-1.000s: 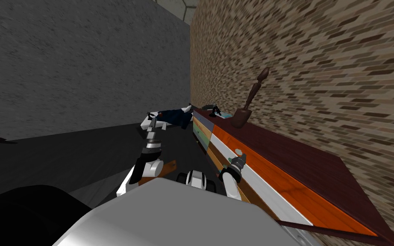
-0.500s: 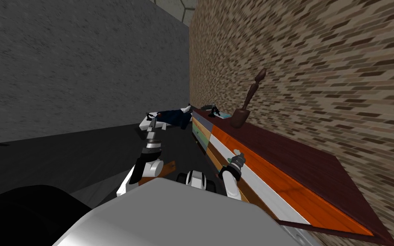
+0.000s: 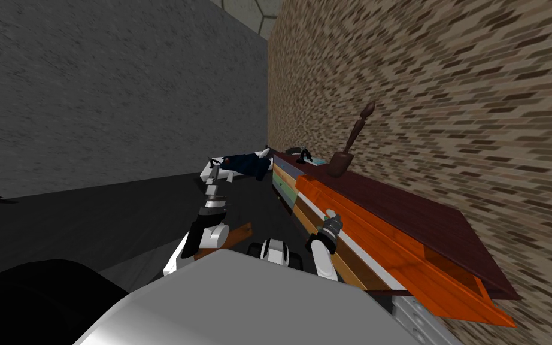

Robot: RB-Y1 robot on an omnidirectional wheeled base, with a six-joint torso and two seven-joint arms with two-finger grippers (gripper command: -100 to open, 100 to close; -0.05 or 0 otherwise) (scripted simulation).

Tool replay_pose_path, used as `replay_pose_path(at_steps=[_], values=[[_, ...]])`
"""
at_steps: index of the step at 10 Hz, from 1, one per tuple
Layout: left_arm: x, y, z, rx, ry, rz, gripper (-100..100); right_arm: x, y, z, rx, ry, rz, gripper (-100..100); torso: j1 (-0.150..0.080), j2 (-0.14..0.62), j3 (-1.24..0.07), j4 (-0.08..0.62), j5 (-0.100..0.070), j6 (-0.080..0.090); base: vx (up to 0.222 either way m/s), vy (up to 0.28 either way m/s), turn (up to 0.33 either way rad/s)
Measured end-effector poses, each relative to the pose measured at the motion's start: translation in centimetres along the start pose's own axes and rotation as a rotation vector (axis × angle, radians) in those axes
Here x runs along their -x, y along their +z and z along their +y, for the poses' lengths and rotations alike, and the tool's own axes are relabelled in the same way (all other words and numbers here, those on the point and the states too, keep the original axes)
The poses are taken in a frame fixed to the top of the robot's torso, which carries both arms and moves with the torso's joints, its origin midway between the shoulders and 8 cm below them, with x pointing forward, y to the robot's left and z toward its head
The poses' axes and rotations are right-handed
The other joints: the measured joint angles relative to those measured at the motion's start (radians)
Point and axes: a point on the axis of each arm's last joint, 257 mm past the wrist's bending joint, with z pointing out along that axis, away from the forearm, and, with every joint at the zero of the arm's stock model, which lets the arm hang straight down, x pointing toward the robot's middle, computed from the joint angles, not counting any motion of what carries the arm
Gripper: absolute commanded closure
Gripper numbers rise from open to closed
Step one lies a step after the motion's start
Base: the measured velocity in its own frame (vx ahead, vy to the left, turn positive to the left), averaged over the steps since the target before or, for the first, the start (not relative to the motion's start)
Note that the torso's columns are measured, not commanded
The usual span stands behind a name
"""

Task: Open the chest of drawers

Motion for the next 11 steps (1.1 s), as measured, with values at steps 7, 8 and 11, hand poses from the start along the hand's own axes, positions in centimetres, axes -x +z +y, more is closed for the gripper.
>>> replay_pose_path(at_steps=[7,8,11], values=[[0.0,0.0,0.0,0.0,0.0,0.0,0,0.13,-0.36,-0.07,0.0,-0.003,-0.004,100,0.004,0.001,0.001,-0.002,-0.001,-0.001,-0.096,0.132,-0.012],[0.0,0.0,0.0,0.0,0.0,0.0,0,0.24,-0.39,-0.25,-0.003,-0.003,-0.005,100,0.007,0.004,0.003,-0.002,-0.002,-0.001,-0.135,0.191,-0.013],[0.0,0.0,0.0,0.0,0.0,0.0,0,0.23,-0.81,0.17,0.006,-0.005,-0.005,100,0.0,-0.002,-0.001,-0.001,-0.001,-0.001,-0.129,0.107,0.083]])
